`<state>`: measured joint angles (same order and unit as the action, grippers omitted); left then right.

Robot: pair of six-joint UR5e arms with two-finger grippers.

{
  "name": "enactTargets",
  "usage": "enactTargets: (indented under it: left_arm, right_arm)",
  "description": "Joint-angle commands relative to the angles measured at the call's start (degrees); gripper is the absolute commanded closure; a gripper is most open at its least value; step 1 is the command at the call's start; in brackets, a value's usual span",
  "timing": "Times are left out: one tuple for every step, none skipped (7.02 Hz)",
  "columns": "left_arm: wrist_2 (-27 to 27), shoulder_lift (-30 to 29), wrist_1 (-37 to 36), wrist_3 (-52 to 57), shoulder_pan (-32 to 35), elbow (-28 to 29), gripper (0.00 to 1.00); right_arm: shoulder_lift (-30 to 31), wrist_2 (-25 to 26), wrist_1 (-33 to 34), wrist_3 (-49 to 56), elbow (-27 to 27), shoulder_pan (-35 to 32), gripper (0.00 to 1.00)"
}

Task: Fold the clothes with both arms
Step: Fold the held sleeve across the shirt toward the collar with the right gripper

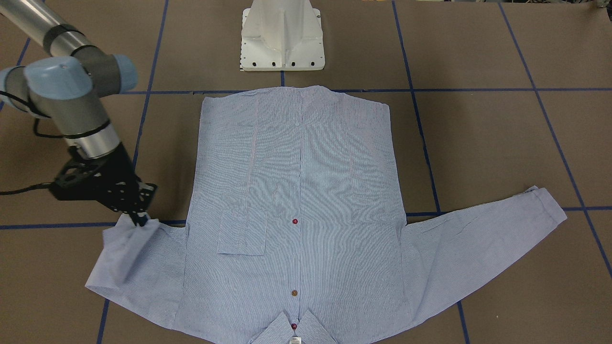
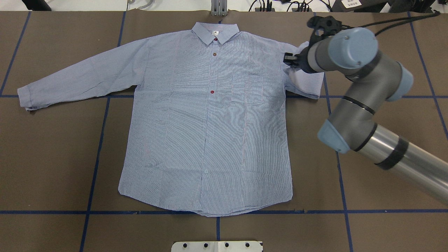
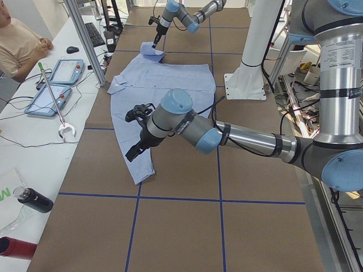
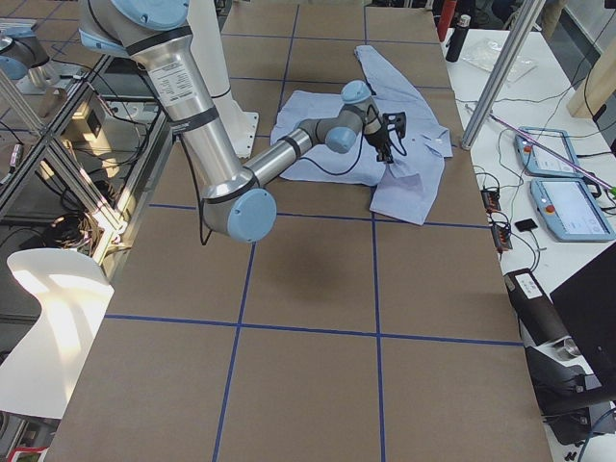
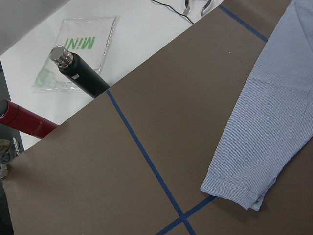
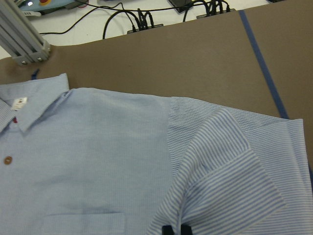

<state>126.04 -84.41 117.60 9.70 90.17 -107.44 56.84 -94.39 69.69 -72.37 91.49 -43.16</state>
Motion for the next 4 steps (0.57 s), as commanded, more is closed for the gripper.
enactTargets:
  left_arm:
    - [0.0,-0.1,0.0,0.0,0.0,0.0,0.0]
    - [0.0,-0.1,0.0,0.0,0.0,0.1,0.0]
    - [0.0,0.2,0.0,0.0,0.1,0.1,0.0]
    - [-0.1,0.3,0.0,0.0,0.0,0.2,0.0]
  right_arm:
    - [-15.4,11.8,4.1,-4.4,-10.1,6.4,1.0]
    - [-21.9,14.9,4.1,-7.4,-17.6,8.9,1.0]
    - [-26.7,18.2,4.1,-9.3,-23.8,11.0,1.0]
    - [-30.3,19.6,4.0,-9.4,-28.1,12.2,1.0]
